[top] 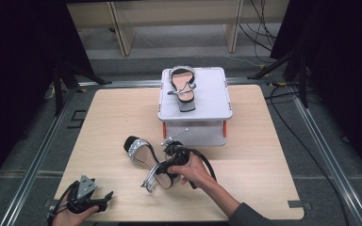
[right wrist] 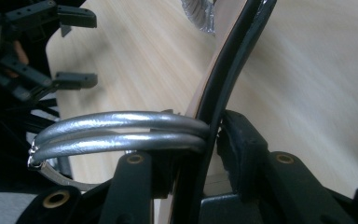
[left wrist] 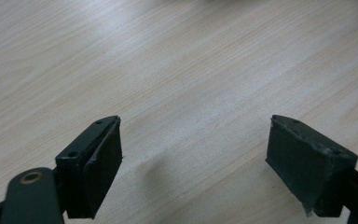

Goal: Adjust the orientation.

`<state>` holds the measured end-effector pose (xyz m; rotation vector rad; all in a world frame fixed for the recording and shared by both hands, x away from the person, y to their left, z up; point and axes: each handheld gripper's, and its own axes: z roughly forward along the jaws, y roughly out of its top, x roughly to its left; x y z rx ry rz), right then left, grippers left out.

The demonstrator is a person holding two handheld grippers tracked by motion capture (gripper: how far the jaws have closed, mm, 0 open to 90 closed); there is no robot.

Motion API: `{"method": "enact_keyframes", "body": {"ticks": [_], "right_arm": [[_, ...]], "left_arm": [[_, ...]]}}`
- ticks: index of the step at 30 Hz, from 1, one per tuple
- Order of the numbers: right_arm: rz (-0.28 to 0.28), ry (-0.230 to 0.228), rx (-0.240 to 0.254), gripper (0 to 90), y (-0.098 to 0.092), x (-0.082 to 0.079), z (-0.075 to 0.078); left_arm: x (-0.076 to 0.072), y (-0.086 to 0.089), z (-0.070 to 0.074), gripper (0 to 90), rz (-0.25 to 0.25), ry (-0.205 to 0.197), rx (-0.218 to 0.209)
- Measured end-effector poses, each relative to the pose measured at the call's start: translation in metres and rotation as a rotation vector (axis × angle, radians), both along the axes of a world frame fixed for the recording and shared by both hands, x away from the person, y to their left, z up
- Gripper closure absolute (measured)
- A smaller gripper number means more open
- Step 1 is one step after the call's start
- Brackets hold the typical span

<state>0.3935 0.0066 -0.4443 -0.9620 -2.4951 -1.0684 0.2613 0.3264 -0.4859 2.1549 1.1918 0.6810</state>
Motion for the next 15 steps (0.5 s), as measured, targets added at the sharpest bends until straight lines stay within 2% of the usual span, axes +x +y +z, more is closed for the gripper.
{"method": "enact_keyframes", "body": {"ticks": [1, 2, 3, 5, 7, 8, 10, 13, 14, 15], "right_arm": [[-0.001, 0.019, 0.005, 66.0, -0.007, -0.002, 0.000], [-0.001, 0.019, 0.005, 66.0, -0.007, -0.002, 0.000], [-0.009, 0.048, 0.024, 66.0, -0.021, -0.008, -0.001], [0.003, 0.070, 0.050, 65.9, -0.034, -0.012, -0.004], [-0.007, 0.112, 0.045, 65.8, -0.046, -0.019, -0.006], [-0.007, 0.112, 0.045, 65.8, -0.046, -0.019, -0.006], [-0.017, 0.125, 0.082, 65.6, -0.062, -0.023, -0.011], [-0.069, 0.085, 0.056, 63.8, -0.071, -0.025, -0.007], [-0.060, 0.075, 0.062, 62.7, -0.073, -0.022, -0.008], [-0.076, 0.075, 0.052, 62.0, -0.074, -0.020, -0.008]], "left_arm": [[0.000, 0.000, 0.000, 17.8, 0.000, 0.000, 0.007], [0.000, 0.000, 0.000, 17.8, 0.000, 0.000, 0.007], [0.000, 0.000, 0.000, 17.8, -0.007, 0.000, 0.016], [0.000, 0.000, 0.000, 17.8, -0.010, 0.007, 0.017], [0.000, 0.000, 0.000, 17.8, -0.008, 0.005, 0.016], [0.000, 0.000, 0.000, 17.8, -0.008, 0.005, 0.016], [0.000, 0.000, 0.000, 17.8, -0.005, 0.005, 0.019], [0.000, -0.001, -0.001, 17.8, -0.003, 0.001, 0.018], [0.000, -0.001, -0.001, 17.8, -0.002, 0.001, 0.016], [-0.001, -0.002, 0.000, 17.8, -0.002, 0.003, 0.001]]}}
